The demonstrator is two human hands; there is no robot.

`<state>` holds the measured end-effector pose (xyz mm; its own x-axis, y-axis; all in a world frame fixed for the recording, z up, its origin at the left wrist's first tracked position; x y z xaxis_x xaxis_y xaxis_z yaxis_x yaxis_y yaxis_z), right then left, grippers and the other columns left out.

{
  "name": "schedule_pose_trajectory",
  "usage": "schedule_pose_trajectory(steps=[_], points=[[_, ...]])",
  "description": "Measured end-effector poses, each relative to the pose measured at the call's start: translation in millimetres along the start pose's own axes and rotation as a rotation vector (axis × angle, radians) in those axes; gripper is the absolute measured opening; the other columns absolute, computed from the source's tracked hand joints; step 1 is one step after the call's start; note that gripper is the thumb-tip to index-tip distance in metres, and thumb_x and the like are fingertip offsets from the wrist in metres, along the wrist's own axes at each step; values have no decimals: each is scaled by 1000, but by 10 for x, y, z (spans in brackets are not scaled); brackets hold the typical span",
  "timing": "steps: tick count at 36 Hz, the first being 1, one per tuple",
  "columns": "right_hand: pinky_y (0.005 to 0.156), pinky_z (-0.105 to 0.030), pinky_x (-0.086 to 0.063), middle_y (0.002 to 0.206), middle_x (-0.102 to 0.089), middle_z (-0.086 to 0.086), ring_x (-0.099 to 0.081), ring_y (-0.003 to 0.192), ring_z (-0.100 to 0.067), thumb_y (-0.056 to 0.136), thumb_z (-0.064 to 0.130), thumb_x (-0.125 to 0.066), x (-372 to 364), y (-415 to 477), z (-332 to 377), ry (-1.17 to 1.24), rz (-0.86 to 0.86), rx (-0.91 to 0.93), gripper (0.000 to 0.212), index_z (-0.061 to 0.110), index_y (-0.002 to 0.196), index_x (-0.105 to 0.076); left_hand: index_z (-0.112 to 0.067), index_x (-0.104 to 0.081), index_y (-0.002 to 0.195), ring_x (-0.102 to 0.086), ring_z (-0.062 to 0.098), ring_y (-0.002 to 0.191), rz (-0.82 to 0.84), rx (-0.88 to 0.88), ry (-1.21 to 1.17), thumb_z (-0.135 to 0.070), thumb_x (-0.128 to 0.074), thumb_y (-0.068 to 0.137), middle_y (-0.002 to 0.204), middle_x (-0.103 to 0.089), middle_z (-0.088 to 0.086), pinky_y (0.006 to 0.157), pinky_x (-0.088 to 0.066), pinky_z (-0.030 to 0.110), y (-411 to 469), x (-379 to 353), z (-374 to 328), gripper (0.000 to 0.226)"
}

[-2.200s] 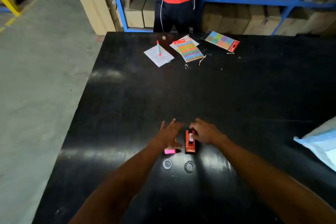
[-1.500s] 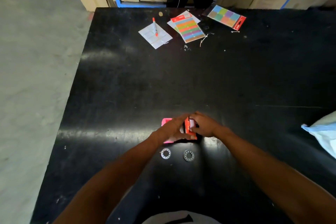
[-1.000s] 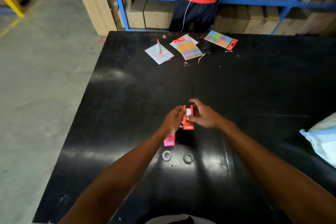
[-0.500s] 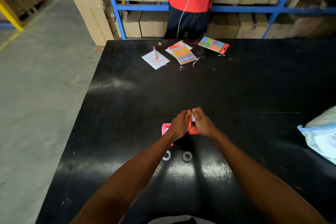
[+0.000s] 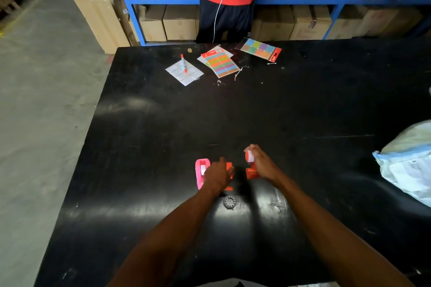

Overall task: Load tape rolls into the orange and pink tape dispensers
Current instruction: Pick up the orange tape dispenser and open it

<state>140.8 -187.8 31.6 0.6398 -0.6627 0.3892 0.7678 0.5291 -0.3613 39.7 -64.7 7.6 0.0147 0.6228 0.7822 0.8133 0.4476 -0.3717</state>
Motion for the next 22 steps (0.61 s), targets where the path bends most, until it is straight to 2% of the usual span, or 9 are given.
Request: schedule_pose_trajectory(steps=[2,5,9,13,18,22], points=[[93,-32,-43,98,-60,1,-55,91,-12,92,35,-33,-63,-26,62,49,9,24,34,19,100,-61,-6,-47,132,-63,39,110,14,15,137,-37,-47,100,119,-65,21,84,-49,43,5,-62,-45,45],[76,-22,-44,89,-60,6,-54,80,-8,83,36,-31,-152,-43,83,114,12,15,37,22,98,-62,-10,-48,131,-66,35,109,27,47,263,-31,-47,99,121,-67,17,84,-52,42,92,-145,-60,38],[68,-4,-43,96,-60,0,-54,82,-8,97,27,-32,-253,9,10,114,30,26,29,22,100,-60,-6,-52,125,-67,33,110,68,83,347,-19,-56,94,121,-68,15,89,-53,43,193,-206,-86,33],[73,-6,-43,95,-60,9,-56,83,-3,101,22,-31,-278,36,-60,118,50,19,29,24,101,-60,-7,-53,123,-67,31,110,52,114,380,-19,-51,98,121,-68,13,87,-53,39,278,-238,-50,28],[71,-5,-41,92,-60,10,-55,79,3,88,33,-28,-263,55,-82,119,47,40,39,19,103,-61,-9,-53,122,-70,30,104,32,81,477,-21,-50,98,116,-70,11,76,-55,38,369,-226,-46,28],[73,-7,-41,94,-61,9,-55,78,8,99,23,-30,-231,77,-139,103,47,38,31,22,103,-61,-8,-52,125,-69,30,104,47,40,511,-26,-49,98,117,-69,12,75,-53,37,423,-247,-14,32]])
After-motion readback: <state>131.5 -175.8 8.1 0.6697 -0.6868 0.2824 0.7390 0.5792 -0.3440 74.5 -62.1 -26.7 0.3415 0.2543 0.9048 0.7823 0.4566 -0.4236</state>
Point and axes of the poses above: each hand's wrist, its own y-axis towards the middle knuckle, its own x-axis out of the back of the hand, z = x × y, the point moved 4 cm from there along y, towards the middle knuckle
